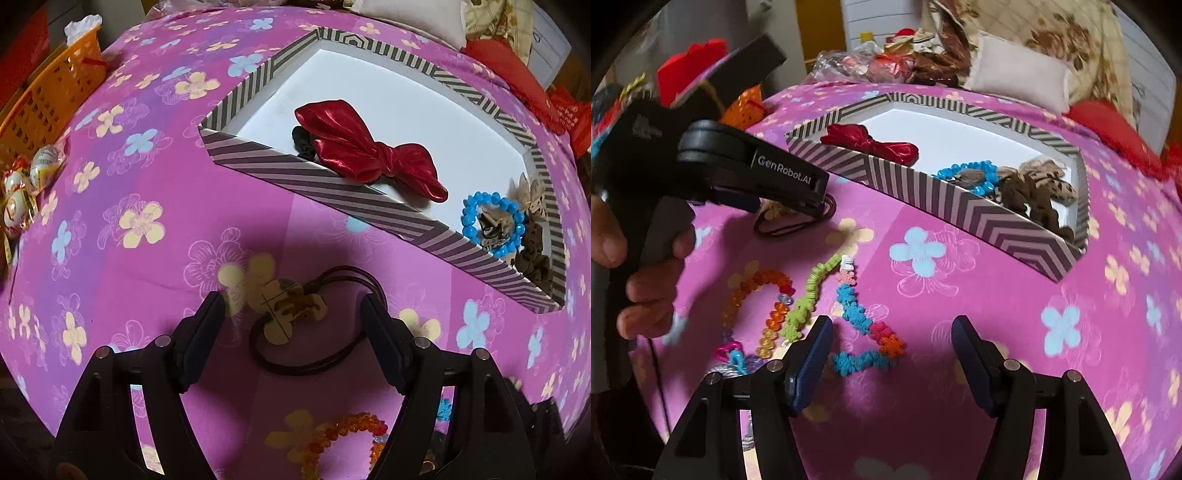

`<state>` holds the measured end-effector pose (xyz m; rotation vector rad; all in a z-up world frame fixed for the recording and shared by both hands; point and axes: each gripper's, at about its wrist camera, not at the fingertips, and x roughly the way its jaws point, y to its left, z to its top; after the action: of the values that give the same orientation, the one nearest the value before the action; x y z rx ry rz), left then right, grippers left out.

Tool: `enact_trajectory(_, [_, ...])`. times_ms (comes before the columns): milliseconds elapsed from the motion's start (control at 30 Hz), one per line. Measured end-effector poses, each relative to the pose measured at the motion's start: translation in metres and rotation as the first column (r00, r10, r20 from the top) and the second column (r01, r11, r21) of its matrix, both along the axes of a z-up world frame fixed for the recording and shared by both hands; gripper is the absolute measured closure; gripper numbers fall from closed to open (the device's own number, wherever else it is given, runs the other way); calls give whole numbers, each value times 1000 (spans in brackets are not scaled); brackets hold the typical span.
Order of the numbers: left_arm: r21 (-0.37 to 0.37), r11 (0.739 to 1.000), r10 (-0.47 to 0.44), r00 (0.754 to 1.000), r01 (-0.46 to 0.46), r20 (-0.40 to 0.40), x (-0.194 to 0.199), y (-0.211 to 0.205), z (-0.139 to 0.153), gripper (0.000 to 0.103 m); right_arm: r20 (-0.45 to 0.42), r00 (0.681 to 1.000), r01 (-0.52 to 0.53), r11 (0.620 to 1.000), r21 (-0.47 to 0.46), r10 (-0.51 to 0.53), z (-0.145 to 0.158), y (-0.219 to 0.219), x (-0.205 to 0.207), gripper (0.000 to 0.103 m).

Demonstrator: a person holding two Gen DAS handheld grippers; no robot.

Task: Organize jewelry
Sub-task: 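Close the left tool on the flower-charm hair tie while the right tool grasps the teal beaded strand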

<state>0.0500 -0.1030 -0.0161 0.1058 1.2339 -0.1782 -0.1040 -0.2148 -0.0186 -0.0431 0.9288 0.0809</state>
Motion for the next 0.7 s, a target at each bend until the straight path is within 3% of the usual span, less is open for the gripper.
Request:
enact_trajectory(67, [3,1000,-5,1000,5,0,0,1,1,31,21,1000,-13,1000,6,13,0,0,0,63])
enact_trajectory(167, [-8,999,-35,999,35,19,1,0,5,62,27,999,-23,1000,-7,23,1,1,-1,87])
enact_trajectory(200, [-25,999,-43,999,44,16,1,2,6,68,27,999,-22,1000,-9,22,1,1,-2,87])
enact_trajectory(367, [-210,978,-21,999,15,-28,4,29,6,69,44,999,-2,999,53,0,8,-7,-15,88])
enact_trajectory(700, [-278,961,-5,1000,10,18,-25,55,40,69,158,987,-3,996,90,-11,60,-7,-33,88])
